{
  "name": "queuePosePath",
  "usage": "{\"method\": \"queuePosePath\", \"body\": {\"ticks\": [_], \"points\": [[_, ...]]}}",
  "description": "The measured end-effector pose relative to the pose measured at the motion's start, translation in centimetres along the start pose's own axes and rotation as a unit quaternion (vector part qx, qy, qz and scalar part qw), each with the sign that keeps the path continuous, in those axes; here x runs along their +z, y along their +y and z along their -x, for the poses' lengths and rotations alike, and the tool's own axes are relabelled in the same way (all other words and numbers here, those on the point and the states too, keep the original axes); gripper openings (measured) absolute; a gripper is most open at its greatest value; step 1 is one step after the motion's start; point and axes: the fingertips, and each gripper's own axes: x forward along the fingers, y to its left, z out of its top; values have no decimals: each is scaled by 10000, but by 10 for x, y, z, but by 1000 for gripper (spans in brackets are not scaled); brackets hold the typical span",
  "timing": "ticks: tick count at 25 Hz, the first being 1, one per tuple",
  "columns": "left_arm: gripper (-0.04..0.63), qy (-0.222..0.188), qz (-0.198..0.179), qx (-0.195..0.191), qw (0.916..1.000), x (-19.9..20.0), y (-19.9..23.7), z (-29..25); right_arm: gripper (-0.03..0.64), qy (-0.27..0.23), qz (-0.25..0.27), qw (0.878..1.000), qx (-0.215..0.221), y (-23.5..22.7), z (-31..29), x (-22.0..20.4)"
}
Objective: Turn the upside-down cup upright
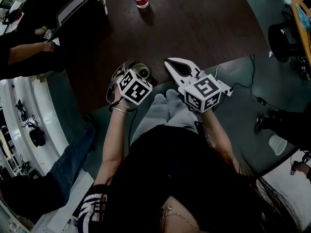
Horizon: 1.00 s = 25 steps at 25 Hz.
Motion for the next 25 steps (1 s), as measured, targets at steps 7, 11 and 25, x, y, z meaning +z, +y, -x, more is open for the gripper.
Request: {"method": "queuePosePath", "body": {"ticks": [7, 11, 25], "points": [[399, -159, 74, 69, 9998, 1, -2, 11, 17, -45, 95, 9999, 59, 7, 2, 4], [399, -400, 214, 150, 9989, 5, -1, 28, 17, -81, 163, 9998, 110, 13, 4, 6], [331, -2881, 1704, 409, 9414, 32, 5, 131, 17, -186, 539, 9971, 504, 50, -2, 21]]}}
